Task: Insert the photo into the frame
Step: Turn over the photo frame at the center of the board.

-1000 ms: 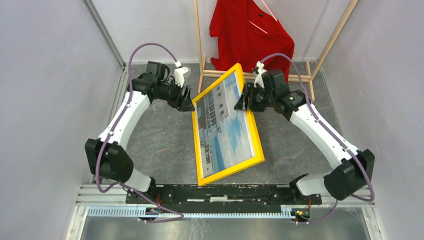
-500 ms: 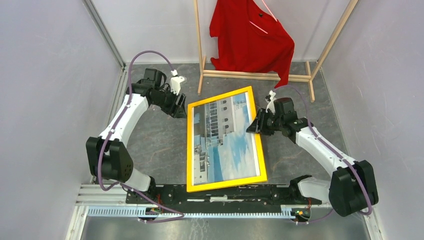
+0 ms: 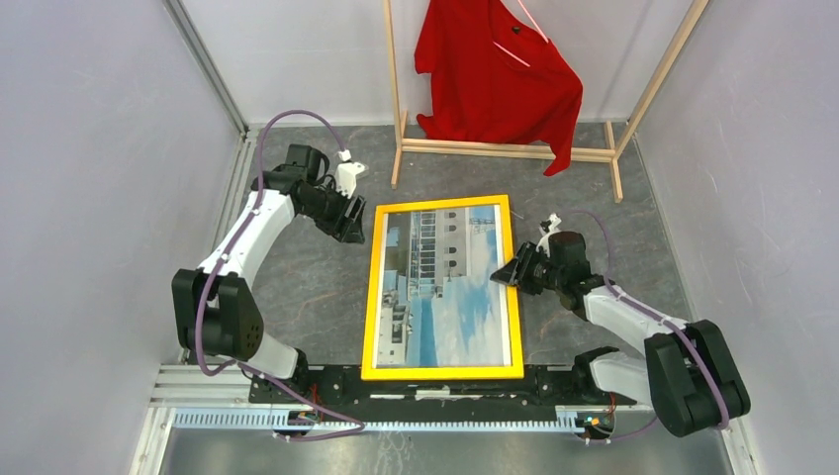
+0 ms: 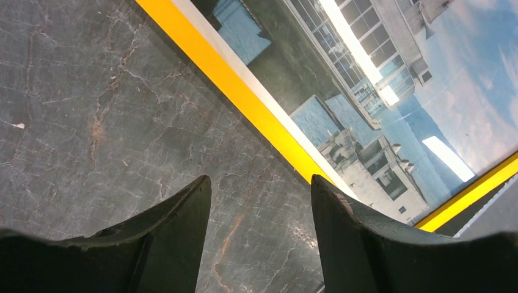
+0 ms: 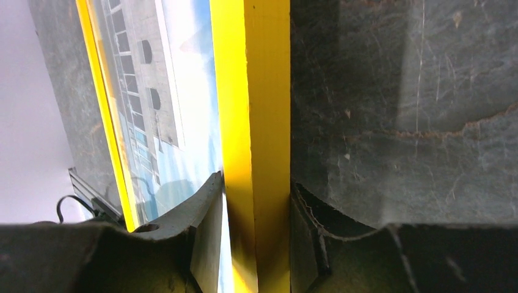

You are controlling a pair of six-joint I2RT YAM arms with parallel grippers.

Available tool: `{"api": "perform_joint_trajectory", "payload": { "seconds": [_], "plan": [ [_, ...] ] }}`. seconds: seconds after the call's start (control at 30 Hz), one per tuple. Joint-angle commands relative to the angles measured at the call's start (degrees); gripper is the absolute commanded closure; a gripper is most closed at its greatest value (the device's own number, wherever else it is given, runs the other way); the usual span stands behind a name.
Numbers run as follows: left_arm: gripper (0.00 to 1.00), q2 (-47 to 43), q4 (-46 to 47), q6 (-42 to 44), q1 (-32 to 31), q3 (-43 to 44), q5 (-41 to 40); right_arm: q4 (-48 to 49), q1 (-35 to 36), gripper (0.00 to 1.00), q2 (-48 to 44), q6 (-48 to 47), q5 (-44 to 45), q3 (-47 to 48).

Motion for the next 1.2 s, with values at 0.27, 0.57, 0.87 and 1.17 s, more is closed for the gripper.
{"api": "perform_joint_trajectory", "payload": {
  "seconds": [0.27, 0.57, 0.87, 1.17],
  "plan": [
    [0.32, -2.7, -0.97, 2.83, 0.18, -2.9, 0.89, 15.68, -0.24, 0.61, 8.9, 4.26, 14.63, -1.81],
    [0.25, -5.16, -0.95, 3.57, 0.65, -5.35, 0.84, 1.19, -0.23, 0.18, 8.51, -5.97, 20.21, 5.19],
    [0.03, -5.18, 0.79, 1.71, 5.71, -4.37, 2.61, -11.8, -0.23, 0.02, 1.27, -14.82, 36.31, 11.76],
    [0.0, -8.81, 43.61, -16.07, 16.52, -25.1, -7.32, 10.25, -0.25, 0.02, -9.83, -19.88, 70.39, -4.85]
  ]
}}
